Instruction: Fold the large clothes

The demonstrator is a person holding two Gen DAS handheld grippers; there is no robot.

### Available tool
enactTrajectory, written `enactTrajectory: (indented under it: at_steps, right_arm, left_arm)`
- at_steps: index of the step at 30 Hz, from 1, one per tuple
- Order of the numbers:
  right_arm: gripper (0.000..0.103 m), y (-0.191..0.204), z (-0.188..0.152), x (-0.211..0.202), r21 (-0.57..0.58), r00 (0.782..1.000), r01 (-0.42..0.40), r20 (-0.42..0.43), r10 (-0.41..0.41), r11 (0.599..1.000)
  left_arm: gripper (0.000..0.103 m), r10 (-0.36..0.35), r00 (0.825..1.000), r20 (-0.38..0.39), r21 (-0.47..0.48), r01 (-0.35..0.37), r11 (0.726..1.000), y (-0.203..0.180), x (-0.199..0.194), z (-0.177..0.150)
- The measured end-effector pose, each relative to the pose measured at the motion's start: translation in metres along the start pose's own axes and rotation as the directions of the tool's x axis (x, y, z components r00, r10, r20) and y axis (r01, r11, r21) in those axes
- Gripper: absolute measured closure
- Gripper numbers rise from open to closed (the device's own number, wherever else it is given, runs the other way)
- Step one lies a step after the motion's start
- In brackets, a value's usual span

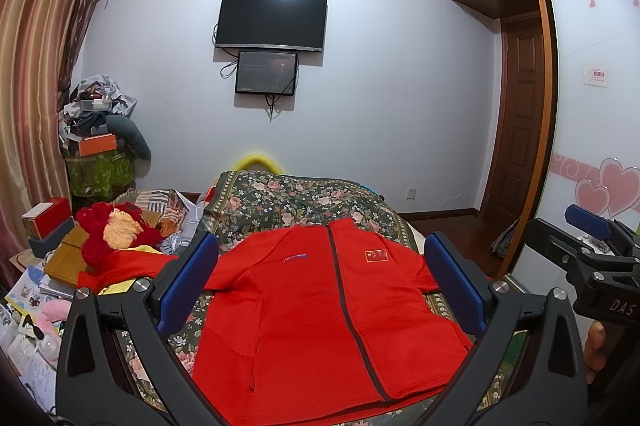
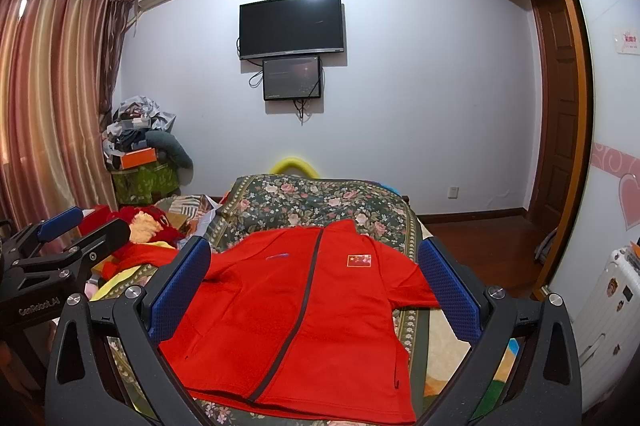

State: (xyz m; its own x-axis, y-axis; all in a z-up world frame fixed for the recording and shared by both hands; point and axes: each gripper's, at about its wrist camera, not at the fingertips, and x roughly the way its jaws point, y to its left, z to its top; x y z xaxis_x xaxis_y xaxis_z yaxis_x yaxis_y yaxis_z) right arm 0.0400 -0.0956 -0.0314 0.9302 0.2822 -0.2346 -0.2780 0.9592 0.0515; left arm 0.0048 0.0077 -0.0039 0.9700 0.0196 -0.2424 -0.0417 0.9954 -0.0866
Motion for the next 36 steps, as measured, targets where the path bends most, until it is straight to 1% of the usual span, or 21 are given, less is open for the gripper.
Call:
enactTrajectory:
  at_steps: [17,25,30,36]
  right_arm:
    - [0.0,0.005,0.003,-0.001,-0.019,1.0,0.0,-0.011,0.0,1.0]
    - [0.0,0.006,0.002,0.005,-0.024,1.0,0.001,-0.026,-0.001,1.0]
    - [0.0,0.006,0.002,0.014,-0.026,0.999,-0.001,-0.042,0.0,1.0]
    - [0.0,0.005,-0.001,0.035,-0.02,0.997,0.0,-0.073,-0.002,1.0]
  left_arm:
    - [0.0,0.004,1.0,-0.003,-0.003,-0.004,1.0,0.002,0.001,-0.001]
    - [0.0,0.016,1.0,-0.017,-0.014,-0.016,1.0,0.01,0.006,-0.005]
    - [0.0,0.027,0.999,-0.036,-0.019,-0.027,0.999,0.015,0.017,-0.005]
    - [0.0,0.049,0.996,-0.07,-0.026,-0.05,0.998,0.027,0.039,-0.008]
